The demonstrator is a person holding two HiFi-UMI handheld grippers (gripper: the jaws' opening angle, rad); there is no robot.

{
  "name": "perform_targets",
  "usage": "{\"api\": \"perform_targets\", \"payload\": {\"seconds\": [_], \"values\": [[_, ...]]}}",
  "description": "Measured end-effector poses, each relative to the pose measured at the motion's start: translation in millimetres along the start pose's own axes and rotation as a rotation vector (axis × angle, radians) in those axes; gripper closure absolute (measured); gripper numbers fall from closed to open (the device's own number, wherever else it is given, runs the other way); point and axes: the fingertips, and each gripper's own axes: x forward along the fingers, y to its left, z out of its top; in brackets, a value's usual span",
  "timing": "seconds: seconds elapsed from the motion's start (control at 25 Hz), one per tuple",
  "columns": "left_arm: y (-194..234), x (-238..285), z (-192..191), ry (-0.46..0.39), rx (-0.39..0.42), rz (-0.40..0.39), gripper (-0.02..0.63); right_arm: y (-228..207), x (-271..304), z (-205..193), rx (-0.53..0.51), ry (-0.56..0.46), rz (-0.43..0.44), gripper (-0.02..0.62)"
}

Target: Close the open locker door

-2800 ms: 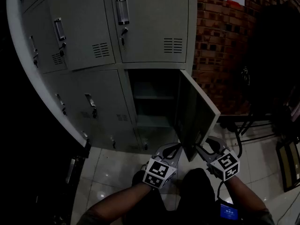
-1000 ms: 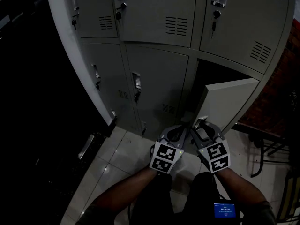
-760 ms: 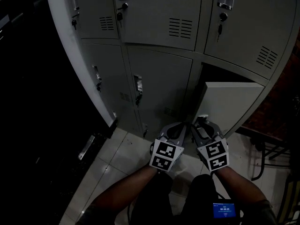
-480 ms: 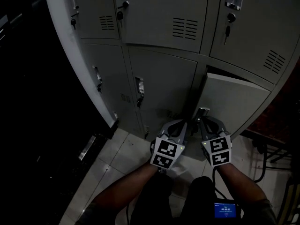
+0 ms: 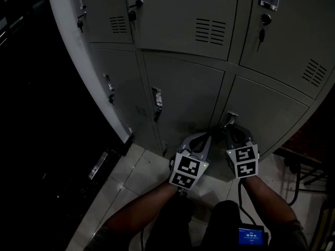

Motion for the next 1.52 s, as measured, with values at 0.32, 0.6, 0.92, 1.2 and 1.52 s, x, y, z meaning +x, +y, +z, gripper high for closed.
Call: {"api": "perform_targets", "payload": {"seconds": [0.32,0.6,0.92,1.2,1.52], "values": [[9.1,6.0,-3.7,0.000,0.000,0.010,0.604,-1.9,11.7,-0.8,-0.012,-0.012,-0.013,0.586],[8.8,6.9,-5.0,0.002,-0.006,0.018,0.604,-1.9,11.7,-2.5,-0.004,-0.003,-0.009,0.586],[0.1,-1.5,2.6,-0.006,-0.023,0.012,0.604,2.9,-11.7,-4.4,0.013,-0.003,0.005,0.586],[-43.7,-15.8,26.0,-0.028,-0.031,-0.045,0.604,-5.9,-66.6,-1.4,0.038,-0.019,-0.002,0.586],[-121.2,-41.0,52.5,-0.056,0.014,-0.136,0.603,-21.7,-158.8,-4.1,0.100,-0.065,-0.050,0.586]]}}
